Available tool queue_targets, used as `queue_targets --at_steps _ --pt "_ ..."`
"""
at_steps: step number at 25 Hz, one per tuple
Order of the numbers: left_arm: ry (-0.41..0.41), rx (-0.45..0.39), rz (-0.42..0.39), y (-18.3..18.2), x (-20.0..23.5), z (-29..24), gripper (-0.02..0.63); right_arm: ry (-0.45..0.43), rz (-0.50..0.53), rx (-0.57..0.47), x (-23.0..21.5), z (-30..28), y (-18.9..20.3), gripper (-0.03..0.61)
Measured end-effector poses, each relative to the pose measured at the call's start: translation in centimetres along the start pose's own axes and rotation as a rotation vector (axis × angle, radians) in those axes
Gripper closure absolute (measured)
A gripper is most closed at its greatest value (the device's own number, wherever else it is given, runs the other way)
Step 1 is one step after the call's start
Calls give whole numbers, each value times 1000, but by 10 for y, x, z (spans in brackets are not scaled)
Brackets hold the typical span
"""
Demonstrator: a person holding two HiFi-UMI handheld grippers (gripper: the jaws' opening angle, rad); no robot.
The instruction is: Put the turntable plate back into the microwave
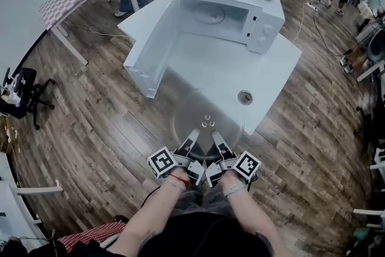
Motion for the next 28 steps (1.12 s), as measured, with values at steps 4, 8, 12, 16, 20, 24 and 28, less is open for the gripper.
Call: queue_targets --at_steps 4,8,12,16,20,24,28 --pt "-25 9 -18 -8 2 -4 583 3 -2 -5 1 -8 -2 529" --pt "-57 12 -22 -10 5 -6 583 6 -2 -6 2 -11 -7 529" --pt "-26 2 -11 -14 2 -15 583 2 -7 0 2 -18 -10 529" --pt "-21 -9 2 -19 3 -26 583 5 -15 8 0 -29 -17 529" --pt "-18 -29 12 -22 5 -39 583 9 -9 26 -2 -41 -30 529" --pt "-17 -44 17 -30 6 -58 583 11 -14 39 -3 -58 -44 529" --pt "-21 -52 27 -36 8 -73 583 18 -12 46 -5 -72 -56 529"
Point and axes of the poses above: the fingertips, and each gripper's own axes: z backward along the fingers, x to its left, y out of its underside, the point moved 10 cm from there along z, backward along the fingers, and after that the axes turned 1 degree about -z, right-handed, at the moved point
